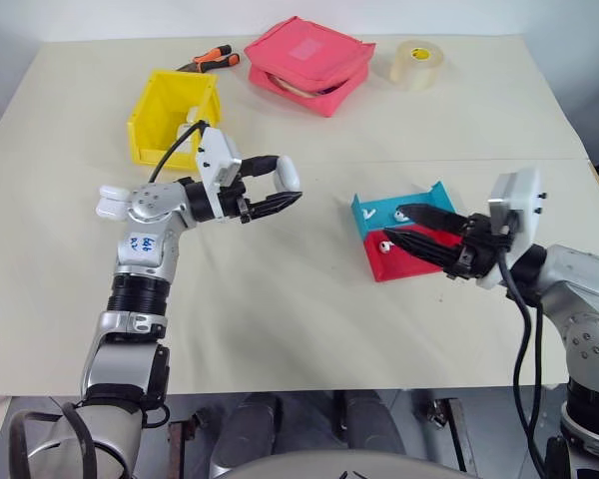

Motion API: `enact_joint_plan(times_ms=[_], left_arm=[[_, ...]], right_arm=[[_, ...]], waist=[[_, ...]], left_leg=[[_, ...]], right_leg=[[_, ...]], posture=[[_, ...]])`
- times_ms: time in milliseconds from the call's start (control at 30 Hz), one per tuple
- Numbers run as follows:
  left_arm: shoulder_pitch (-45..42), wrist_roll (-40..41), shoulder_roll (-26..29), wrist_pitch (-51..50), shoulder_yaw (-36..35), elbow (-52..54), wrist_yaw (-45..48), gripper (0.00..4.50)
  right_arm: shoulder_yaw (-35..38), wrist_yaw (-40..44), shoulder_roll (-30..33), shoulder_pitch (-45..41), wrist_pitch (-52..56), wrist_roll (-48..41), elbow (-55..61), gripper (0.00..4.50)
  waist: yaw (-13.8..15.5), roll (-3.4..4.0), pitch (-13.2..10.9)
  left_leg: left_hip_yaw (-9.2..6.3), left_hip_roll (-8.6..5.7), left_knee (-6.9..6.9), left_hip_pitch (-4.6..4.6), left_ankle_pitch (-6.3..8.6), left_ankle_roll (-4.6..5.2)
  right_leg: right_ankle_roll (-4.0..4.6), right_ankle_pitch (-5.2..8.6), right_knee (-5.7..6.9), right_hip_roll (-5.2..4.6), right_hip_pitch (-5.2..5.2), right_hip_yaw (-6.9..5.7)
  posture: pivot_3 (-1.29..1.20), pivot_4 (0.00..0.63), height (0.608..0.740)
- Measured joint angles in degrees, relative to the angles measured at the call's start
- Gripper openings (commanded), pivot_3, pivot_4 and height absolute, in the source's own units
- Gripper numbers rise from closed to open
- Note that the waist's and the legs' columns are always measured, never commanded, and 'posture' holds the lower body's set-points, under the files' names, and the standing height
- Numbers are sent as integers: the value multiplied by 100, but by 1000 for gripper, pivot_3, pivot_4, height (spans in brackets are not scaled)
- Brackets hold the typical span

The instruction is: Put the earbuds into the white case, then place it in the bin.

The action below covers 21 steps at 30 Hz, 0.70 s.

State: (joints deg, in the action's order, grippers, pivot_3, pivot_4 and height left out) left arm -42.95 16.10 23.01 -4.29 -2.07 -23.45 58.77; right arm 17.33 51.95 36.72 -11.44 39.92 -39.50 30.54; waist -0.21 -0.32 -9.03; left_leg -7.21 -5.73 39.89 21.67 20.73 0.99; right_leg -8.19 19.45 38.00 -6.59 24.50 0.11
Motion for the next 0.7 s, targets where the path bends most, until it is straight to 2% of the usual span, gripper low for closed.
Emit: enact_joint_plan(times_ms=[100,133,267,400,533,700], left_arm=[[45,9,179,-84,-160,-2,-137,2842],[45,7,242,-86,-197,-22,-207,2842],[-57,-44,528,-78,-573,-462,-784,2842],[-426,-104,747,-23,-951,-1096,-1595,2842],[-990,-396,950,218,-1039,-2242,-2276,2842],[-1855,-876,949,481,-924,-3950,-3094,2842]], right_arm=[[52,352,202,213,-286,-17,-137,4291],[56,409,271,228,-361,-12,-182,4475],[68,499,568,212,-578,88,-499,4475],[63,498,594,-1,-693,118,-657,4475],[-93,522,657,-328,-770,148,-853,4475],[-365,547,667,-622,-851,238,-1059,4475]], waist=[[11,0,0],[13,0,0],[9,0,0],[8,-1,-1],[15,-2,0],[24,-14,-5]], left_leg=[[0,-4,3,0,1,2],[0,-4,3,0,1,2],[-1,-3,3,-1,1,2],[-1,-3,4,-1,1,2],[-3,-9,6,-1,1,2],[-10,-27,11,0,4,12]], right_leg=[[-1,-1,1,-2,-2,1],[-1,-1,2,-3,-2,1],[-1,-1,4,-2,0,-1],[-1,-1,3,-2,0,-2],[-2,-1,13,-6,0,-5],[-2,-1,38,-19,5,-9]], posture=[[0,150,740],[0,150,740],[0,150,740],[0,150,740],[0,150,740],[0,150,740]])
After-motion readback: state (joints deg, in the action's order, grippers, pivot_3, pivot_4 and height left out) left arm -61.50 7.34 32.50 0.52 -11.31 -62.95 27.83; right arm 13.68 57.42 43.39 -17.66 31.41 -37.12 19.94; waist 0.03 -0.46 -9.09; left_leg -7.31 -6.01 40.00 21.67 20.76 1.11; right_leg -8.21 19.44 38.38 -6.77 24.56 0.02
